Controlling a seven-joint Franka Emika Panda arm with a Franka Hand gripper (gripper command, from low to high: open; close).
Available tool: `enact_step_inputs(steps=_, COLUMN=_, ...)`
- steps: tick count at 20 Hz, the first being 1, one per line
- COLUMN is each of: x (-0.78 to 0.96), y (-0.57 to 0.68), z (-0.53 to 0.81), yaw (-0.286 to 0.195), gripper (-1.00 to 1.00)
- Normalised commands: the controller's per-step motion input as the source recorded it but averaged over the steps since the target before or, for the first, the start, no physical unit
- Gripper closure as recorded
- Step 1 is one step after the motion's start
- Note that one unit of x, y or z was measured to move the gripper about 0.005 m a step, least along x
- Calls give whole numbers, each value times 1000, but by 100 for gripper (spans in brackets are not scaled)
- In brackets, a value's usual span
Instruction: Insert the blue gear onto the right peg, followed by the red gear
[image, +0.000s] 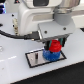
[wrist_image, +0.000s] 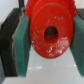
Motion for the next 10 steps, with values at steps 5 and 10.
enact_step_inputs(steps=5, x=72, y=-83, z=147, yaw=0, gripper=100)
enact_step_inputs(steps=10, x=90, y=-113, z=18, yaw=0, gripper=100)
